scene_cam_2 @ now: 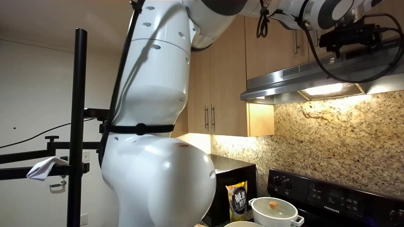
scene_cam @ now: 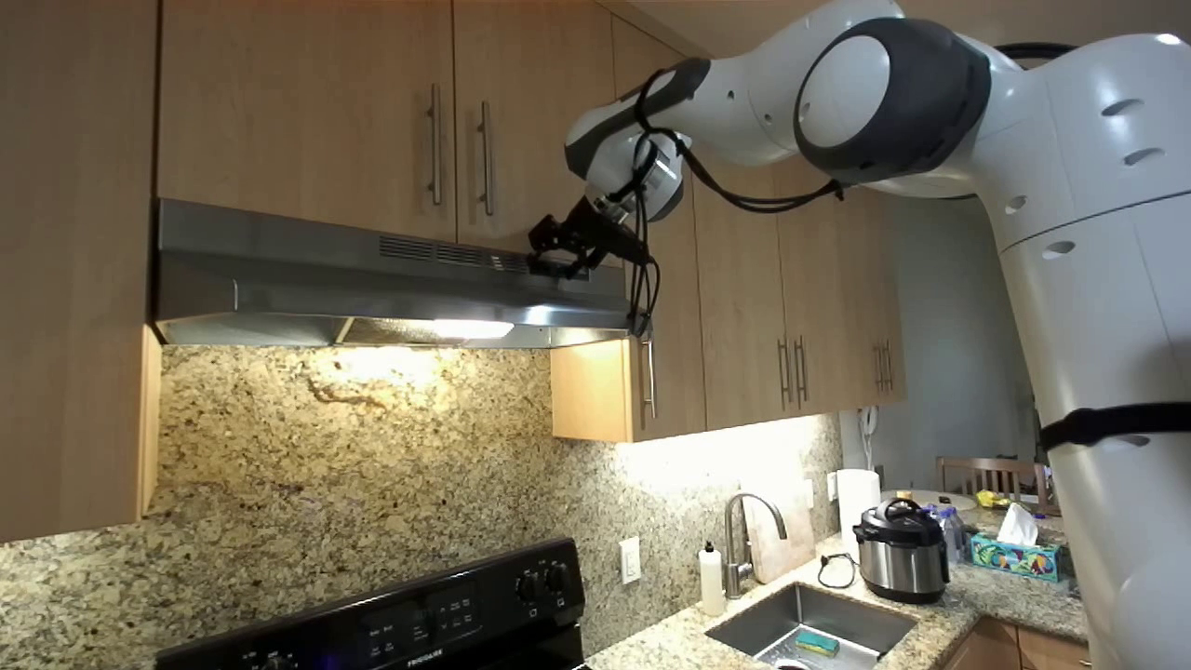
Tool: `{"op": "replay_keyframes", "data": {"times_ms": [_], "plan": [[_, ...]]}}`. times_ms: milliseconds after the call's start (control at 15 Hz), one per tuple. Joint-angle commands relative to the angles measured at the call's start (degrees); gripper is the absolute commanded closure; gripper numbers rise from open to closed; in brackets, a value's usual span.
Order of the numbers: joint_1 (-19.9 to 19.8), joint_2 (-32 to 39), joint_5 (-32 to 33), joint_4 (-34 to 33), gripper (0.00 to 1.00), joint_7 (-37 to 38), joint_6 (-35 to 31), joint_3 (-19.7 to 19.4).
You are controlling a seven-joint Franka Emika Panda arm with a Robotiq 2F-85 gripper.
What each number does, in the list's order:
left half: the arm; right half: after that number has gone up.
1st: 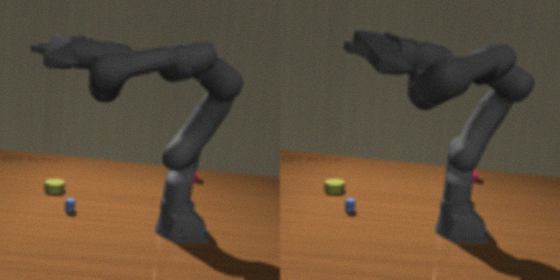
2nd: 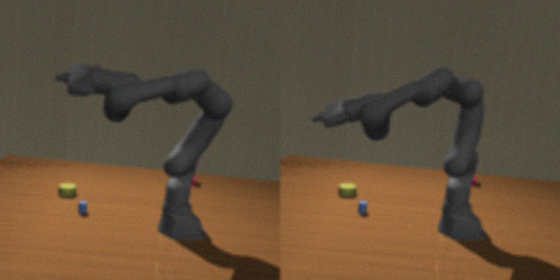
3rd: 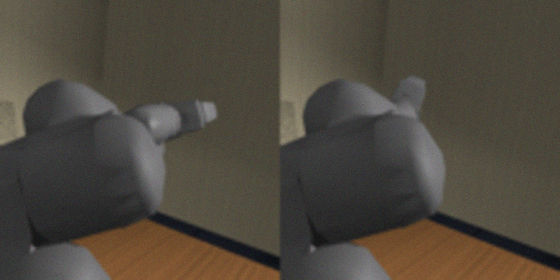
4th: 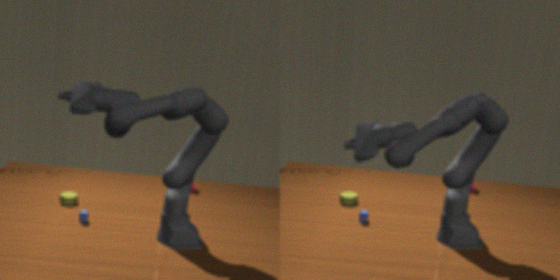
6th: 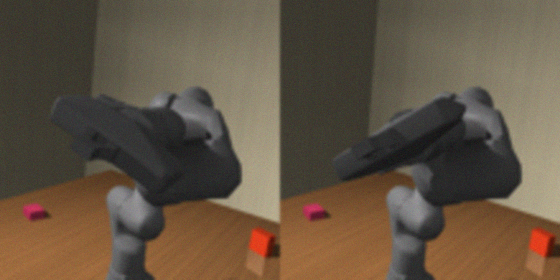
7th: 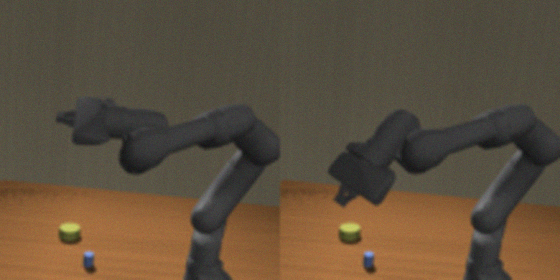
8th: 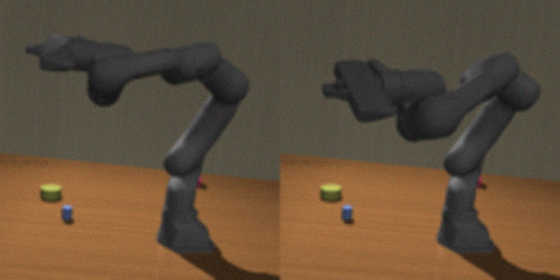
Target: Turn off the light
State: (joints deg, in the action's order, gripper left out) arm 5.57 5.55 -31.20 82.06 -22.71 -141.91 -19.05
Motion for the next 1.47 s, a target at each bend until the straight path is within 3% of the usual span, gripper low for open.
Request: {"op": "replay_keyframes", "data": {"times_ms": [0,1400], "plan": [[0.30,-0.70,1.36,0.61,0.00,1.56,-0.47,-0.14],[0.21,1.90,1.60,-2.58,0.00,1.44,-0.71,-0.38]]}}
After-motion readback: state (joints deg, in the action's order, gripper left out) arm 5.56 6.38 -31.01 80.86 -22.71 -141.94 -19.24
